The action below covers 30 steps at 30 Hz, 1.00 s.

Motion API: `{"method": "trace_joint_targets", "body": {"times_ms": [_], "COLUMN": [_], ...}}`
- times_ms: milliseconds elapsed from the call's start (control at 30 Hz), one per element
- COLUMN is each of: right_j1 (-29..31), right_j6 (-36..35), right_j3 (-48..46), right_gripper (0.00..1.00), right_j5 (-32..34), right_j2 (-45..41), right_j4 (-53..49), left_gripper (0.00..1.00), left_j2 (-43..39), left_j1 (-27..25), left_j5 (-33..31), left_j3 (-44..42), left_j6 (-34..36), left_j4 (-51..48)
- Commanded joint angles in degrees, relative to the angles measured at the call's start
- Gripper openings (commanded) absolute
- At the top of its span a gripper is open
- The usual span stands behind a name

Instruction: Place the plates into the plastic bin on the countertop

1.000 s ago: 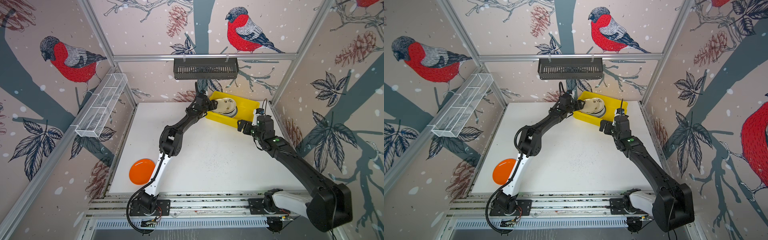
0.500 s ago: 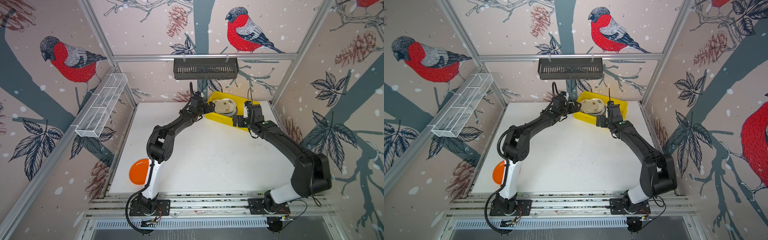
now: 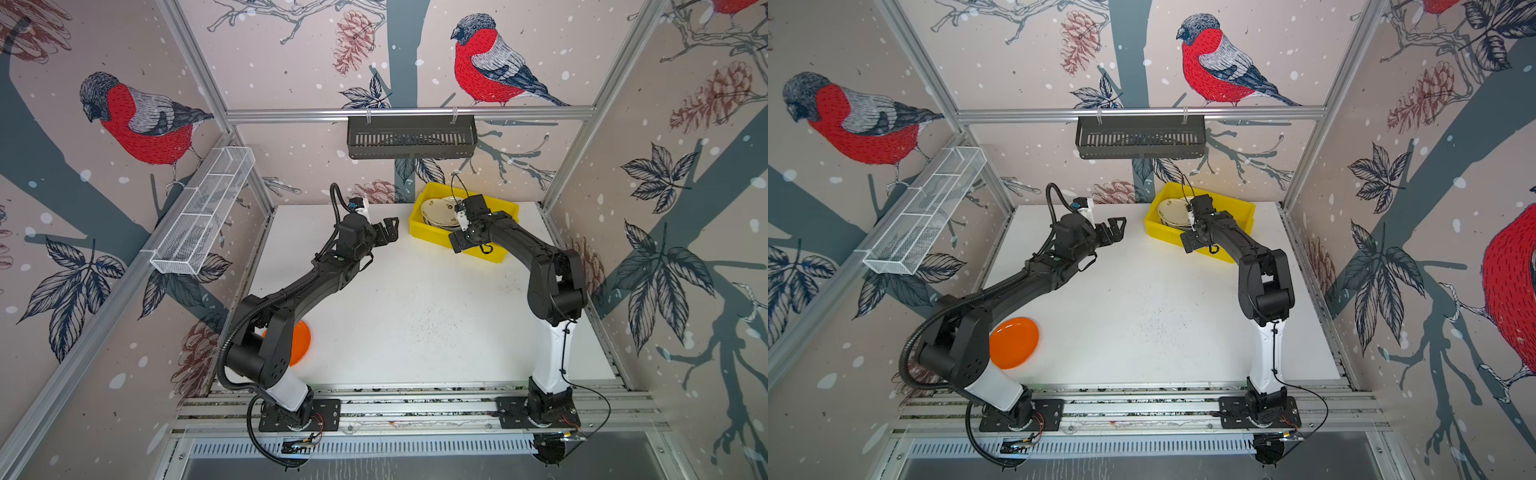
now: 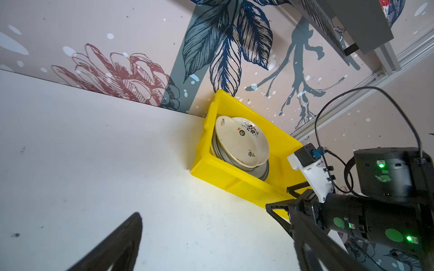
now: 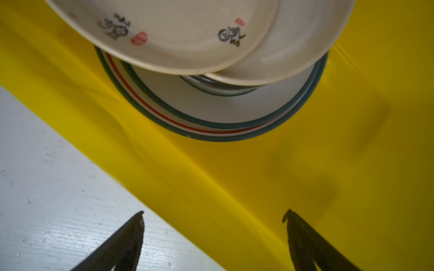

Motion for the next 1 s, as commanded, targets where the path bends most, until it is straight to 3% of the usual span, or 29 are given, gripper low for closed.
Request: {"method": "trace_joint_targets", "body": {"times_ms": [0,67,200,433,800,967], "right_j1": [1.2,1.8,3.2,7.8,16.1,19.7], "right_j6": [-1.5,-1.4,-1.3,-0.1,1.8,3.3], "right_j3": [-0.1,-0.2,-0.4,-3.0,-8.5,-9.1], "right_gripper": [0.8,0.68,0.58,0.26,0.24,0.24], "right_j5": [1.9,2.3,4.1,7.6,4.0,0.9], "right_j2": [0.7,1.3,2.4,1.4,-2.5,-3.8], "right_j4": [-0.7,-0.5,-0.5,0.5,2.2,3.1], "left_gripper": [0.98,0.98,0.98,0.98,0.98,0.98], "left_j2": [-2.2,-2.7,-3.7,-6.7,-12.9,-17.6], "left_j1": [0.0,0.0,0.3,0.5,1.1,2.2], "left_j5": [-1.1,-1.3,-1.5,-2.3,-5.5,-10.1], "left_j3": [-2.8,-3.3,-5.3,-7.5,-12.7,-16.9], "left_j6": [0.7,1.0,1.4,2.3,2.9,1.8], "left_j4": [4.3,3.7,3.4,2.4,0.3,0.1]}}
